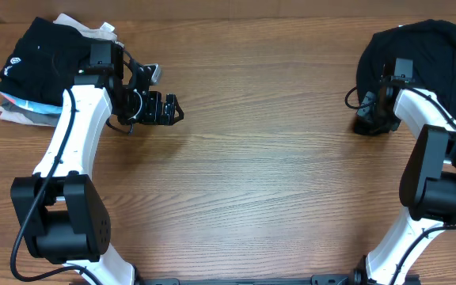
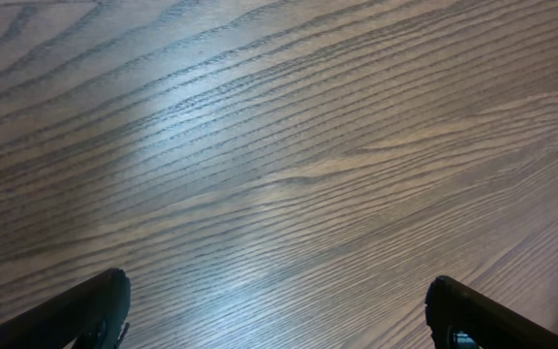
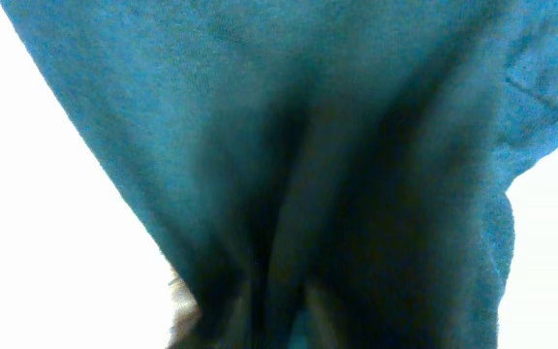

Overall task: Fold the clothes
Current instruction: 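Drag the black T-shirt with the right gripper toward the table center, then grasp the T-shirt's left edge with the left gripper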

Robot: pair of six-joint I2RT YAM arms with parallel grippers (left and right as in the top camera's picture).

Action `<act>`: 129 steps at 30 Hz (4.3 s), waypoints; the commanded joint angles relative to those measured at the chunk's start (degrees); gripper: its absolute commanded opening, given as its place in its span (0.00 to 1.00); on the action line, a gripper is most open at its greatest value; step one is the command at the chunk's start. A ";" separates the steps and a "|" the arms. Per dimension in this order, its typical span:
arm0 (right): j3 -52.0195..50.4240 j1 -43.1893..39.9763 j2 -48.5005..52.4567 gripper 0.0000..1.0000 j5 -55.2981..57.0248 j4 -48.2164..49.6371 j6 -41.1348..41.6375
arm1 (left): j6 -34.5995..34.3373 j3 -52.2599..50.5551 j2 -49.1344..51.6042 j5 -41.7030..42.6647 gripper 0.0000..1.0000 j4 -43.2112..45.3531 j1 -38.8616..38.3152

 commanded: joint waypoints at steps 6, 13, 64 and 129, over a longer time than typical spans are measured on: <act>-1.70 5.92 1.92 0.04 -16.68 -2.43 0.59 | -3.61 4.90 0.46 -0.28 1.00 -4.02 2.10; 4.83 19.80 1.90 0.04 -22.93 -7.17 0.66 | -3.54 11.02 0.46 -3.06 1.00 -8.02 3.41; 24.28 26.86 -38.71 0.91 -1.62 -57.42 17.62 | -4.00 11.82 0.39 -15.10 0.93 -23.65 -14.25; -17.44 20.48 -42.88 0.17 -9.60 -32.46 18.58 | -9.99 2.56 -6.03 -23.28 0.04 8.81 -16.04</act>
